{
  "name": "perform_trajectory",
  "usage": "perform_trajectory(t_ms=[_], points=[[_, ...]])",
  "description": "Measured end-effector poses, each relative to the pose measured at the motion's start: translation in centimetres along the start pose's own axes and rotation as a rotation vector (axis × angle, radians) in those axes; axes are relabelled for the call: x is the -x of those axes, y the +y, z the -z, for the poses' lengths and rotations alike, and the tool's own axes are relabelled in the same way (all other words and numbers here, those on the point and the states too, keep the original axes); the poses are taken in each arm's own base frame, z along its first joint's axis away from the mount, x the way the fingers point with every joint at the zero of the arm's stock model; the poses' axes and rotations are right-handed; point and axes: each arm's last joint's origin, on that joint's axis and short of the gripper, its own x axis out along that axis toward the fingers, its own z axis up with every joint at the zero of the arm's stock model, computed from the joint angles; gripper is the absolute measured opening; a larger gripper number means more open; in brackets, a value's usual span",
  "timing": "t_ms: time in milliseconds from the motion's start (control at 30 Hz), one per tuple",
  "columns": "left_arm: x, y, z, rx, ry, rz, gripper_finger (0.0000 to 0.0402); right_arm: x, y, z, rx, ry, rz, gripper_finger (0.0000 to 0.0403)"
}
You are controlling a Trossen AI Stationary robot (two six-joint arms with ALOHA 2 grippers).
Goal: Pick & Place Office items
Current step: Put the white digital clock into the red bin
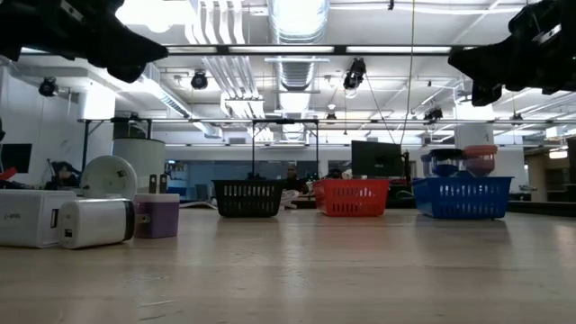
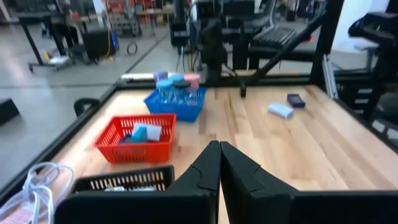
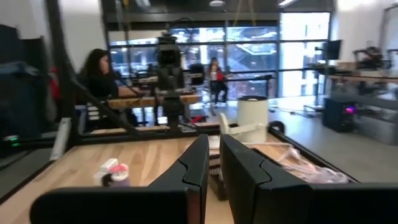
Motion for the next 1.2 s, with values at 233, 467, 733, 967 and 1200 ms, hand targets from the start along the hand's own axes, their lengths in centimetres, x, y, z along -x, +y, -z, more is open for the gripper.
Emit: perform_trajectory(t_ms=[233, 467, 733, 967, 1200], points=[[0.9, 0.0, 1.6, 0.014, -0.050, -0.001, 0.0009, 0.1, 0.6, -1.3, -0.054, -0.031, -0.181, 0.0038], [0.6, -0.1, 4.0, 0.032, -0.021, 0.000, 0.0009, 0.5, 0.8, -4.6, -0.043, 0.085, -0.128, 0.0038], [0.6, -0.1, 4.5, 0.031, -0.025, 0.000, 0.0011, -0.5, 0.7, -7.7, -0.148, 0.417, 0.016, 0.0038], [0.6, -0.1, 4.5, 0.030, -0.024, 0.000, 0.0012, -3.0, 0.7, -9.8, -0.300, 0.689, 0.105, 0.0038], [0.6, -0.1, 4.5, -0.002, -0.024, 0.000, 0.0012, -3.9, 0.7, -9.8, -0.397, 1.042, 0.233, 0.0038]])
